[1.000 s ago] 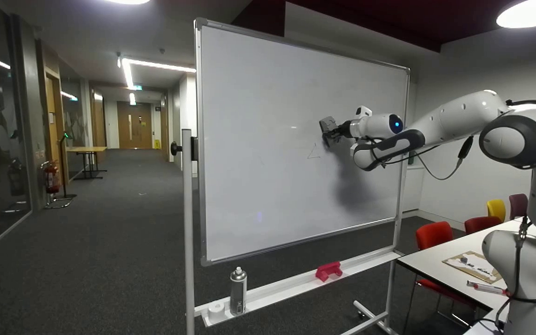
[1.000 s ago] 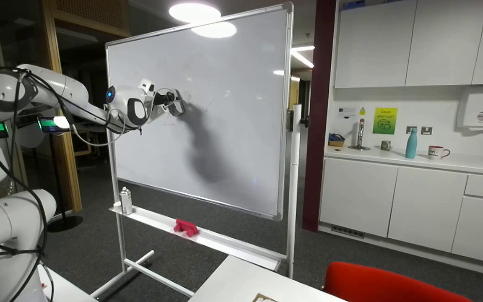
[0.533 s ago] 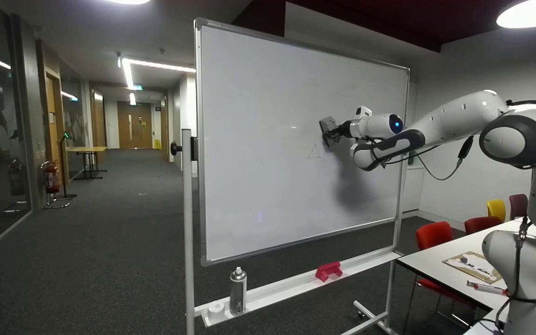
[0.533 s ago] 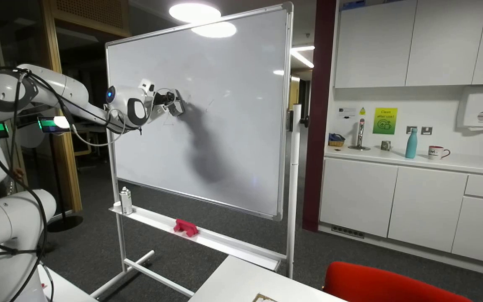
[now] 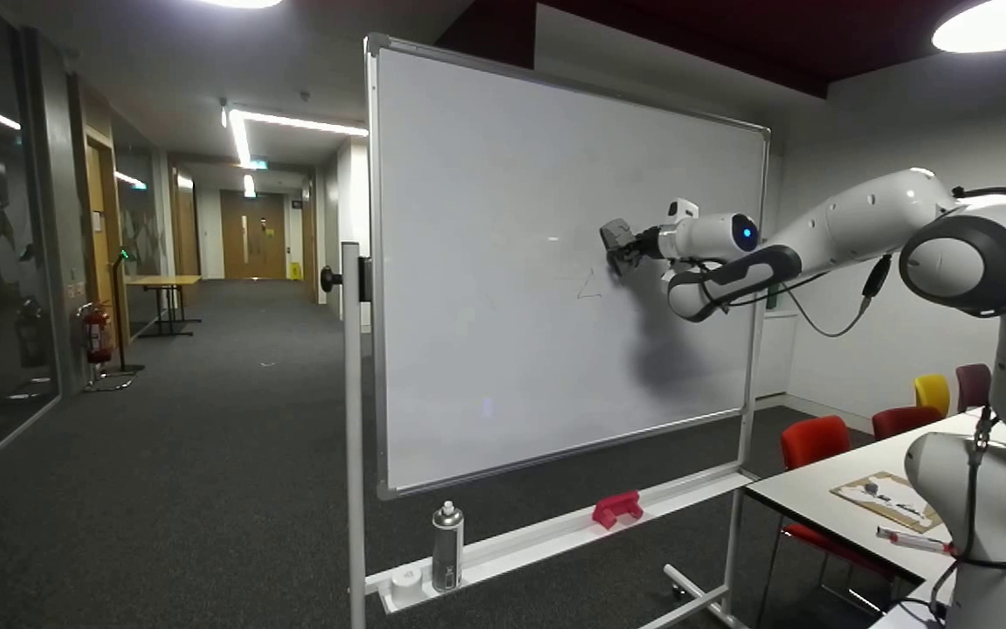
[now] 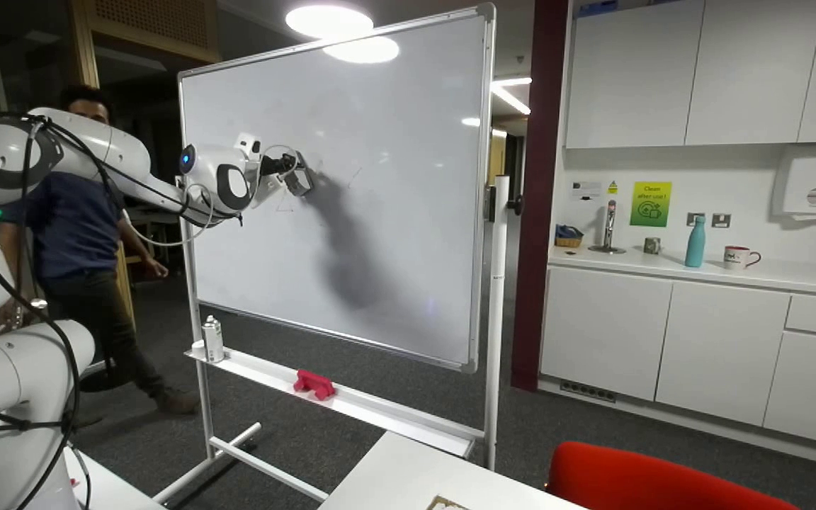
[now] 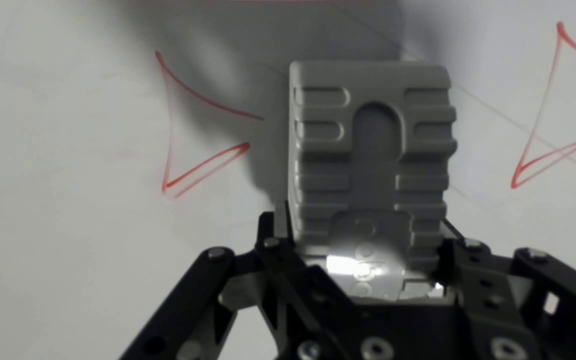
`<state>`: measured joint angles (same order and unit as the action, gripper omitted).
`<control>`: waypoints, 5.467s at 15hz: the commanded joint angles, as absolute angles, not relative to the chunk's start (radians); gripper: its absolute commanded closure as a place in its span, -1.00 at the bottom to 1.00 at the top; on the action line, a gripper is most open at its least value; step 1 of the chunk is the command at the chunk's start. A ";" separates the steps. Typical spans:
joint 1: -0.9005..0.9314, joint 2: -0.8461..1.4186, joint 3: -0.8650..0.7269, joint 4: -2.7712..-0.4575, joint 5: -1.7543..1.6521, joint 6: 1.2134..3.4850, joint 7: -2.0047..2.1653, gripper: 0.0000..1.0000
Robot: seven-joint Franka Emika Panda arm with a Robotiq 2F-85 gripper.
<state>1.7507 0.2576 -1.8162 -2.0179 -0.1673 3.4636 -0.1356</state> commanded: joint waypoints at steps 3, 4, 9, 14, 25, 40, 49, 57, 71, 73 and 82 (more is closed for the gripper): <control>1.822 0.125 -1.930 -2.005 -0.391 3.464 -0.257 0.29; 1.834 0.106 -1.953 -2.003 -0.429 3.464 -0.268 0.29; 1.865 0.018 -2.054 -1.970 -0.596 3.471 -0.277 0.29; 1.853 0.064 -2.053 -1.992 -0.600 3.477 -0.226 -0.21; 1.868 0.083 -2.076 -1.941 -0.587 3.476 -0.193 0.29; 1.885 0.072 -2.060 -1.889 -0.615 3.462 -0.182 0.29; 1.895 0.033 -2.028 -1.994 -0.596 3.468 -0.271 0.29; 1.892 -0.058 -2.110 -1.924 -0.492 3.475 -0.122 0.29; 1.628 -0.226 -1.988 -1.778 -0.443 3.462 0.071 0.29; 1.596 -0.268 -1.904 -1.776 -0.479 3.462 0.036 0.29; 1.498 -0.291 -1.730 -1.890 -0.644 3.463 0.061 -0.21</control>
